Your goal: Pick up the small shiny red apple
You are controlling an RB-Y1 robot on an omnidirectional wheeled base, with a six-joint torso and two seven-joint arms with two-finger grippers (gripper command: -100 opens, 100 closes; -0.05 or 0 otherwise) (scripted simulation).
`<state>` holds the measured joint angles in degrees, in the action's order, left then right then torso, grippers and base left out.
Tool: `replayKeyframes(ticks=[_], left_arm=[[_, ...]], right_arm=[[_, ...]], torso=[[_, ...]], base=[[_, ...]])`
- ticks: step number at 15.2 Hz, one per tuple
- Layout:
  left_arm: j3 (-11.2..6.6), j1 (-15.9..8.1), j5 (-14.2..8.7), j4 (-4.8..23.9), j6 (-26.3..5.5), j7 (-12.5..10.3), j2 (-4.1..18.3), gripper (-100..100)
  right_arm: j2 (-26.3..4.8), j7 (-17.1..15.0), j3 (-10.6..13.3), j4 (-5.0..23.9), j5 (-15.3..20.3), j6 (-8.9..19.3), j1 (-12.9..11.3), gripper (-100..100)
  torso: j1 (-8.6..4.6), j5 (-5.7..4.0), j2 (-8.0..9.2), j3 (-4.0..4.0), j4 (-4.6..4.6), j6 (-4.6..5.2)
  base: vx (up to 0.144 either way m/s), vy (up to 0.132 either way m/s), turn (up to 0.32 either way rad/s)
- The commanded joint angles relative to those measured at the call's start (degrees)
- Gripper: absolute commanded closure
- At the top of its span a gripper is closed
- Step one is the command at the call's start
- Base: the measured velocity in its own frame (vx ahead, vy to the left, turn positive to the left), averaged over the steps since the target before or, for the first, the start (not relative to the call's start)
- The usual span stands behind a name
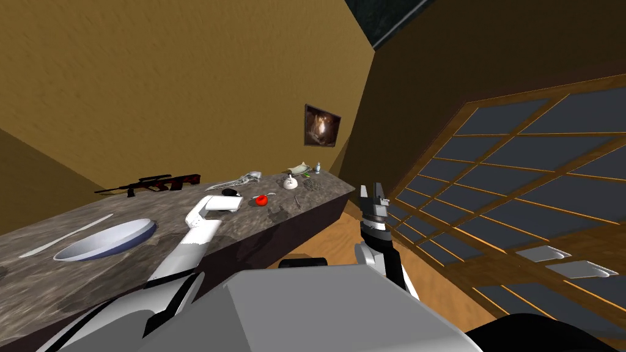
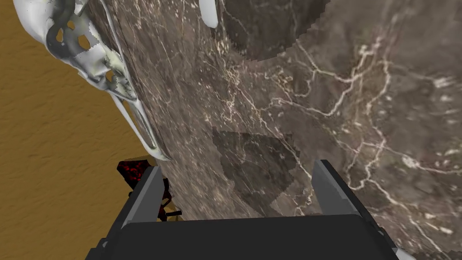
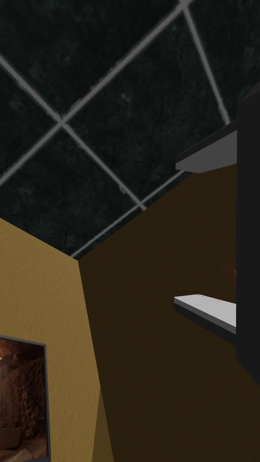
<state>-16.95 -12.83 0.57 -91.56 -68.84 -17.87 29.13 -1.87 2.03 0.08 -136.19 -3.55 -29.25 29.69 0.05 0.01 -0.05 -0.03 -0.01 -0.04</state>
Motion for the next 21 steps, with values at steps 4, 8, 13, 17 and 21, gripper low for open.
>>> replayKeyframes(ticks=[4, 8, 13, 17, 21], left_arm=[[-0.62, -1.61, -0.04, 1.46, -5.09, -0.87, 0.39, -100], [-1.19, -3.11, -0.11, 2.90, -9.02, -1.63, 0.76, -100], [-2.22, -5.89, -0.24, 5.59, -15.63, -3.02, 1.37, -100], [-2.68, -7.14, -0.30, 6.81, -19.60, -3.65, 1.63, -100], [-3.50, -9.34, -0.41, 8.99, -24.59, -4.76, 2.04, -100]], right_arm=[[0.00, 0.00, 0.00, 0.00, 0.00, 0.00, 0.00, 0], [0.00, 0.00, 0.00, 0.00, 0.00, 0.00, 0.00, 0], [0.00, 0.00, 0.00, 0.00, 0.00, 0.00, -0.01, 0], [0.00, 0.00, 0.00, 0.00, 0.00, 0.00, 0.00, 0], [0.00, 0.00, 0.00, 0.00, 0.00, 0.00, 0.00, 0]], torso=[[-0.01, 0.00, -0.01, -0.01, 0.00, 0.03], [-0.01, -0.01, -0.01, -0.01, 0.00, 0.01], [-0.02, -0.01, -0.02, -0.01, 0.00, 0.06], [-0.02, -0.01, -0.04, -0.02, 0.00, 0.04], [-0.01, 0.00, -0.03, -0.02, -0.01, 0.01]], base=[[0.004, 0.004, -0.103], [0.005, 0.005, -0.099], [0.006, 0.005, -0.141], [0.009, 0.006, -0.098], [0.009, 0.005, -0.102]])
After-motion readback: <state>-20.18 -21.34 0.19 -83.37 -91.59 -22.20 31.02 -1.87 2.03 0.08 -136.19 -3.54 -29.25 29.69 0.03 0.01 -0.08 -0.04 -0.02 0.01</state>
